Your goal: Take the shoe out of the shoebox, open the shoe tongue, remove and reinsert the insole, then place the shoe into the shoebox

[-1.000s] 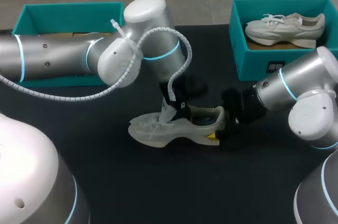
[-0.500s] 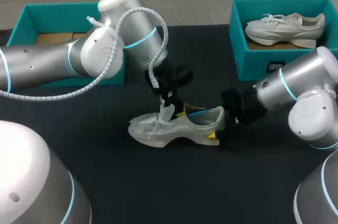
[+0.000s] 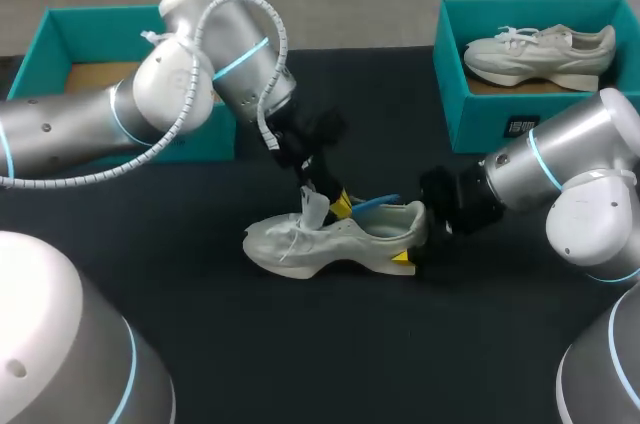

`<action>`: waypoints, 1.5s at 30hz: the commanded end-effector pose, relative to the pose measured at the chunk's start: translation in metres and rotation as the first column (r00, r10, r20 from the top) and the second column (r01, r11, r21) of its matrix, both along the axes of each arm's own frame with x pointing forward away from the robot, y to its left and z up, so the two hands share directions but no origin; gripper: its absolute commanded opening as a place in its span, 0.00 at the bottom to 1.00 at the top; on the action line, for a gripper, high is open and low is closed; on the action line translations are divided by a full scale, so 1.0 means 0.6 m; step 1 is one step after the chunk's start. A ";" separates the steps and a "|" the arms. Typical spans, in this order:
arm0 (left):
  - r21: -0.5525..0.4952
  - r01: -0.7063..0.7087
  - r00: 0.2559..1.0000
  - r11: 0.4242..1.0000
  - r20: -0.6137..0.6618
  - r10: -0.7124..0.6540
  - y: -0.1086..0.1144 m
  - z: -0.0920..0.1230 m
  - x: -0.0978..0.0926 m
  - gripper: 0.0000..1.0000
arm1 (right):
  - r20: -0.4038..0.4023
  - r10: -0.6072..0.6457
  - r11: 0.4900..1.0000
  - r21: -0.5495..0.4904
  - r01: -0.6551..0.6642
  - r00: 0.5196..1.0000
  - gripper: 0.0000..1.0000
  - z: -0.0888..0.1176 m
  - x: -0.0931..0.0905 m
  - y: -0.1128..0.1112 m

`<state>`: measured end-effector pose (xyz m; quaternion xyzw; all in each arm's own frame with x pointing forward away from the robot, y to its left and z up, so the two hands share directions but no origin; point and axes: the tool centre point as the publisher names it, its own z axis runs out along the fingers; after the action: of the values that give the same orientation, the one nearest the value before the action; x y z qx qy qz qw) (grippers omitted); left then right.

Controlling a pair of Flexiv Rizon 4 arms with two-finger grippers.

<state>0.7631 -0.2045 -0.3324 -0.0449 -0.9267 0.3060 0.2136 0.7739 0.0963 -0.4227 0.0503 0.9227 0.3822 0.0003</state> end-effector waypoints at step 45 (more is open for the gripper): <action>-0.141 0.003 0.980 0.990 0.195 0.024 -0.039 0.072 -0.025 0.74 | 0.001 -0.002 1.000 -0.004 0.002 1.000 0.00 -0.008 -0.002 0.001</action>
<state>0.7588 -0.2322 -0.2943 -0.1002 -0.9115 0.3677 0.1548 0.7739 0.0961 -0.4228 0.0503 0.9228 0.3821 0.0002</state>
